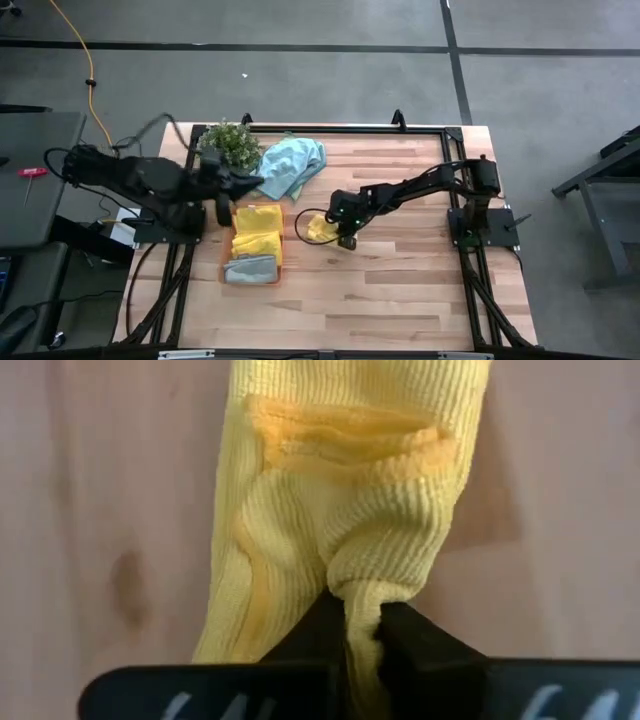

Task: Fold microfiber towels
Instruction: Put the yellow folded microfiber towel into the orange bin

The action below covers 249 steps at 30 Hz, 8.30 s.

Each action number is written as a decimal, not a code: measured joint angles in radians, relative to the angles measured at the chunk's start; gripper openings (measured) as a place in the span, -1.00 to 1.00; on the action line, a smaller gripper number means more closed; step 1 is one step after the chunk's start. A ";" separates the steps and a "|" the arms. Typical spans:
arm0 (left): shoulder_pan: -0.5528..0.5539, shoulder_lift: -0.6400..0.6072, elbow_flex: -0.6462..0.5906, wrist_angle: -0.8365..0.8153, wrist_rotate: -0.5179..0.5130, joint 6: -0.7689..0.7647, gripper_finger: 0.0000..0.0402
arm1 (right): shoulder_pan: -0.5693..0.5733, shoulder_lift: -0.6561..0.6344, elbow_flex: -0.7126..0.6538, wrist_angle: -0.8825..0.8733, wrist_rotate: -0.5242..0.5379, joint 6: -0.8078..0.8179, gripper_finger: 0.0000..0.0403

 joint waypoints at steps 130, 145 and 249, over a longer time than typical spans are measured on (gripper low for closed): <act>0.270 0.347 -0.321 0.828 0.062 -0.535 0.26 | -0.013 -0.468 -0.002 0.577 0.367 0.591 -1.00; 0.295 0.357 -0.320 0.876 0.061 -0.524 0.15 | -0.013 -0.468 -0.001 0.573 0.360 0.590 -1.00; 0.393 0.561 -0.246 -0.542 0.832 0.930 -0.92 | -0.092 -0.768 -0.001 0.014 0.517 0.459 0.12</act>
